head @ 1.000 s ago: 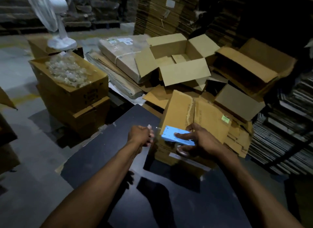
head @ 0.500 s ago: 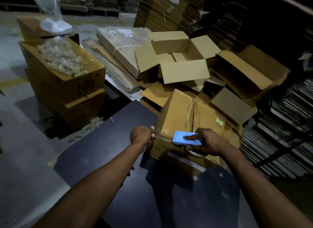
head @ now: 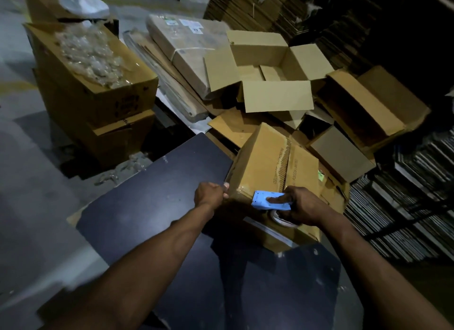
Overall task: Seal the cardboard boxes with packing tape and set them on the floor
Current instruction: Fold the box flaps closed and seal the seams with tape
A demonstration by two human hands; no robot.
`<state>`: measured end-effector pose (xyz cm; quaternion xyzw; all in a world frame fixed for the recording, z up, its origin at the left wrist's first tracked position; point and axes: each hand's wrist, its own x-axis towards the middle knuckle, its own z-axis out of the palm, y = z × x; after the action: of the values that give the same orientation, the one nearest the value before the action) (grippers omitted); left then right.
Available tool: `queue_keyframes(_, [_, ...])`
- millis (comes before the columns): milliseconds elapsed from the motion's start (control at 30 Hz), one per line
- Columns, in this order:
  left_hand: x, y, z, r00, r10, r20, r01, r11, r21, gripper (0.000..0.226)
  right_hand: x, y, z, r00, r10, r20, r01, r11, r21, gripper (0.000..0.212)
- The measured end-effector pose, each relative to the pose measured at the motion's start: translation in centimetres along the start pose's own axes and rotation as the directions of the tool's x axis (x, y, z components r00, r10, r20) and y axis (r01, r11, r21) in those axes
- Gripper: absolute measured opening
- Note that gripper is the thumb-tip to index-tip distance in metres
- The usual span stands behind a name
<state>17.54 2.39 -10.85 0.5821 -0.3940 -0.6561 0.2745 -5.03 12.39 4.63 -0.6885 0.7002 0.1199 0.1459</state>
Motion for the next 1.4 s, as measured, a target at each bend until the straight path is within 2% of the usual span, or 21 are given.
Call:
queue_keyframes(100, [0.3,-0.7,0.4,1.0,-0.004,0.028,0.003,1.0,0.006,0.038,0.1,-0.2,-0.1,1.0,-0.028,-0.002,0.028,0.999,0.037,0.045])
queue_keyframes(267, [0.5,-0.9,1.3,0.998,-0.062,0.022,0.062,0.998,-0.02,0.035,0.6,0.3,0.4,0.999,0.034,-0.01,-0.033,0.997,0.076,0.043])
queue_keyframes(333, [0.2,-0.8,1.5,0.993,-0.112,0.021,0.114,0.991,-0.074,0.032,0.8,0.6,0.5,0.999,0.047,-0.003,-0.047,0.996,0.078,0.05])
queue_keyframes(433, [0.1,-1.1,1.4,0.971,-0.229,0.076,0.239,0.951,-0.194,0.027,0.9,0.2,0.3,0.999,0.044,0.022,-0.046,0.994,0.095,0.042])
queue_keyframes(567, [0.3,-1.3,1.2,0.937,-0.308,0.167,0.345,0.894,-0.287,0.037,1.2,0.2,-0.1,0.998,0.044,0.037,-0.048,0.991,0.128,0.046])
queue_keyframes(633, [0.6,-2.2,0.9,0.935,-0.328,0.135,0.349,0.917,-0.193,0.043,1.3,0.3,-0.2,0.998,0.028,0.053,-0.034,0.993,0.11,0.045])
queue_keyframes(700, [1.0,-3.7,0.0,0.939,-0.342,0.042,0.342,0.94,0.005,0.046,1.4,0.3,-0.4,0.998,0.02,0.06,-0.027,0.993,0.116,0.045])
queue_keyframes(767, [1.2,-4.7,-0.7,0.967,-0.244,-0.08,0.255,0.95,0.181,0.044,1.3,0.0,-0.5,0.998,0.023,0.062,-0.03,0.993,0.114,0.045])
queue_keyframes(800, [0.7,-4.7,-0.7,0.987,-0.096,-0.125,0.124,0.963,0.239,0.041,1.2,0.0,-0.5,0.998,0.024,0.065,-0.031,0.994,0.101,0.046])
queue_keyframes(833, [0.0,-4.2,-0.5,0.976,0.167,-0.14,-0.114,0.94,0.322,0.037,1.2,-0.1,-0.6,0.997,0.022,0.07,-0.028,0.996,0.083,0.046])
queue_keyframes(867, [-0.9,-3.4,-0.1,0.87,0.482,-0.105,-0.404,0.818,0.409,0.037,1.3,-0.1,-0.8,0.997,0.02,0.077,-0.025,0.997,0.072,0.046])
queue_keyframes(900, [-1.9,-2.4,0.5,0.687,0.726,-0.007,-0.642,0.612,0.461,0.043,1.3,-0.3,-1.1,0.995,0.027,0.095,-0.033,0.997,0.066,0.045])
queue_keyframes(933, [-2.4,-1.4,1.3,0.507,0.848,0.156,-0.788,0.382,0.483,0.055,1.4,-0.5,-1.5,0.993,0.031,0.112,-0.038,0.998,0.054,0.045])
queue_keyframes(967, [-2.1,-0.9,2.1,0.399,0.852,0.339,-0.842,0.193,0.505,0.067,1.4,-0.8,-1.9,0.991,0.033,0.128,-0.037,0.999,0.029,0.045])
queue_keyframes(1000, [-1.4,-0.9,2.7,0.38,0.784,0.492,-0.841,0.071,0.537,0.076,1.5,-1.0,-2.2,0.989,0.031,0.146,-0.029,0.999,-0.015,0.047])
queue_keyframes(1033, [-0.7,-1.0,2.9,0.409,0.698,0.588,-0.819,-0.003,0.573,0.079,1.5,-1.4,-2.6,0.984,0.041,0.173,-0.031,0.998,-0.061,0.049])
queue_keyframes(1067, [-0.1,-1.1,2.9,0.419,0.657,0.626,-0.798,-0.063,0.6,0.074,1.4,-1.6,-2.9,0.979,0.067,0.195,-0.05,0.995,-0.09,0.049])
queue_keyframes(1167, [1.2,-1.7,2.3,0.318,0.637,0.702,-0.776,-0.251,0.579,0.048,1.0,-1.8,-3.1,0.97,0.109,0.218,-0.087,0.99,-0.11,0.04])
queue_keyframes(1233, [1.9,-1.9,2.3,0.249,0.64,0.727,-0.782,-0.31,0.541,0.052,0.6,-1.1,-2.6,0.972,0.136,0.19,-0.12,0.988,-0.097,0.035])
queue_keyframes(1300, [1.7,-2.0,1.9,0.239,0.663,0.709,-0.767,-0.319,0.556,0.054,-0.3,0.1,-2.4,0.958,0.213,0.194,-0.209,0.977,-0.044,0.044])
queue_keyframes(1400, [1.5,-1.8,1.6,0.225,0.671,0.707,-0.779,-0.312,0.544,0.054,-2.9,3.1,-2.0,0.914,0.325,0.242,-0.347,0.936,0.055,0.039])
